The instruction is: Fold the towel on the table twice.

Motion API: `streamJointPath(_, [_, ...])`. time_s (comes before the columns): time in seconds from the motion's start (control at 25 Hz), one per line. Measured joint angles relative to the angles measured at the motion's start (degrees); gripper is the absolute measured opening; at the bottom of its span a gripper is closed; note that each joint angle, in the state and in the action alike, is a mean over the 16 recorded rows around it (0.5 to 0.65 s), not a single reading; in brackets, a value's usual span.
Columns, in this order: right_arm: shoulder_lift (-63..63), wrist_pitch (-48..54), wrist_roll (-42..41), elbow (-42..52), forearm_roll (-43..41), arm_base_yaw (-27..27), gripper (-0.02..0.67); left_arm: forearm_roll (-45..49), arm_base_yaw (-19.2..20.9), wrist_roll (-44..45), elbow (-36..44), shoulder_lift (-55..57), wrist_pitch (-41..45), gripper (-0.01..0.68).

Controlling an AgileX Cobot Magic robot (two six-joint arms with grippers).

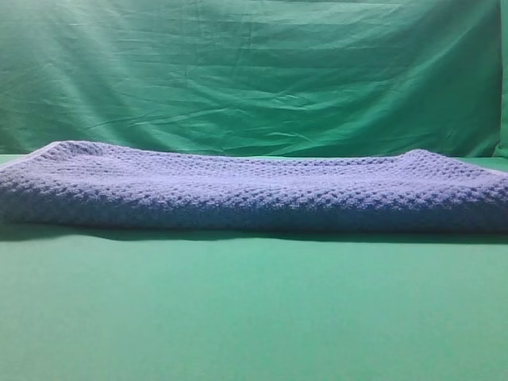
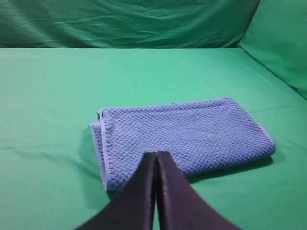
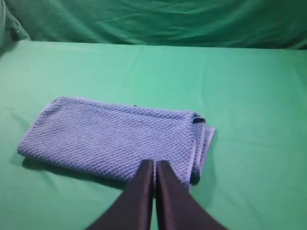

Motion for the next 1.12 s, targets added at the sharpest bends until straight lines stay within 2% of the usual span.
streamJointPath(0.28, [-10.9, -3.9, -2.3, 6.7, 0.0, 0.0, 0.000, 2.3, 0.0, 0.0, 4.6, -9.1, 2.0, 0.000])
streamJointPath(0.48, [-16.2, -7.6, -3.8, 12.4, 0.1, 0.0, 0.000, 3.4, 0.0, 0.0, 8.9, -11.9, 0.1, 0.000])
streamJointPath(1.12, [-20.0, -30.5, -8.0, 34.3, 0.9, 0.0, 0.000, 9.9, 0.0, 0.1, 26.9, -12.7, -19.5, 0.000])
